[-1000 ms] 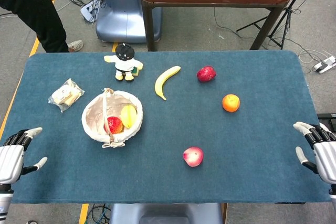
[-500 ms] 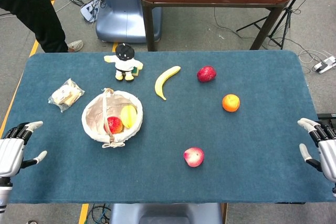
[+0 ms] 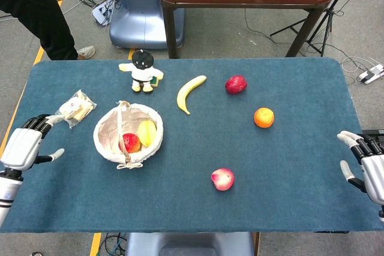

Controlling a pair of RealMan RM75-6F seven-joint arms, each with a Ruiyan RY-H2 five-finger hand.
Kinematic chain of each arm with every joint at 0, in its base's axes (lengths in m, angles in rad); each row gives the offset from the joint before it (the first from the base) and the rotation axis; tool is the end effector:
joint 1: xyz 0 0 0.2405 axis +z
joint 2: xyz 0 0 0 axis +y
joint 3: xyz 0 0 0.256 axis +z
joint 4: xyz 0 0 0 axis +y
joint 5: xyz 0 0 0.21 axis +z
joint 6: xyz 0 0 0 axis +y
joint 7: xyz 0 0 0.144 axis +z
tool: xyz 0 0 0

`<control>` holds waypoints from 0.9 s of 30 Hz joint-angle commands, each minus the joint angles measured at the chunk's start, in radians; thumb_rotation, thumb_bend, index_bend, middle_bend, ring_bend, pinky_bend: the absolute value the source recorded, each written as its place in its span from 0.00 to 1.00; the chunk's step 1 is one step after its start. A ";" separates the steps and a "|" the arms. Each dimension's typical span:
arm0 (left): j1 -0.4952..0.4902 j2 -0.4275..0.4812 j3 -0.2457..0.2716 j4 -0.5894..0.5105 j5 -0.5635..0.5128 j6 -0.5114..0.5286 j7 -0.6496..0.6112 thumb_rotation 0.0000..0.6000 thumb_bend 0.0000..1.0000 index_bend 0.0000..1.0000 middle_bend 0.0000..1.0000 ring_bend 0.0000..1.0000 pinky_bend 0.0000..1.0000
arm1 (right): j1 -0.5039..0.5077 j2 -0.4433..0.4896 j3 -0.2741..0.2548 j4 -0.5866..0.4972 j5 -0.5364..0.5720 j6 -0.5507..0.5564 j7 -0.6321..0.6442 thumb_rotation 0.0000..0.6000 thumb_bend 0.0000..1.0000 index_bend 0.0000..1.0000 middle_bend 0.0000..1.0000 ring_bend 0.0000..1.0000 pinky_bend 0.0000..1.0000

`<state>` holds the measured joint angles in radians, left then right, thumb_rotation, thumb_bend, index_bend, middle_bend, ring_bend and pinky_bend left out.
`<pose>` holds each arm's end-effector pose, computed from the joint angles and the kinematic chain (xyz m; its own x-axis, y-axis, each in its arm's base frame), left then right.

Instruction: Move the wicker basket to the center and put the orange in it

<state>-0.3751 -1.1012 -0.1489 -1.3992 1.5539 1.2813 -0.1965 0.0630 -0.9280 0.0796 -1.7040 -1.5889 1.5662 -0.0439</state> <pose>-0.2807 0.2966 0.1772 0.4349 -0.0303 0.9000 0.8643 -0.2662 -0.4266 -0.2875 -0.1785 0.2185 0.5182 0.1083 0.8484 -0.8462 -0.0788 0.5270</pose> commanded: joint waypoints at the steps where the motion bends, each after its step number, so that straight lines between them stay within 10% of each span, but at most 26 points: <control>1: -0.058 -0.026 -0.008 0.045 0.042 -0.030 -0.029 1.00 0.20 0.16 0.19 0.17 0.20 | -0.002 0.002 0.000 -0.002 -0.001 0.003 -0.002 1.00 0.42 0.25 0.26 0.21 0.39; 17: -0.282 -0.123 0.008 0.190 0.169 -0.112 -0.069 1.00 0.21 0.06 0.06 0.07 0.17 | -0.006 0.006 -0.003 -0.006 0.000 0.006 -0.001 1.00 0.42 0.25 0.26 0.21 0.39; 27: -0.384 -0.157 0.037 0.207 0.219 -0.140 -0.121 1.00 0.20 0.22 0.13 0.10 0.13 | -0.010 0.006 -0.003 -0.003 0.007 0.008 0.003 1.00 0.42 0.25 0.26 0.21 0.39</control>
<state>-0.7500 -1.2526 -0.1162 -1.1958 1.7666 1.1433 -0.3089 0.0535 -0.9223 0.0763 -1.7071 -1.5819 1.5739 -0.0407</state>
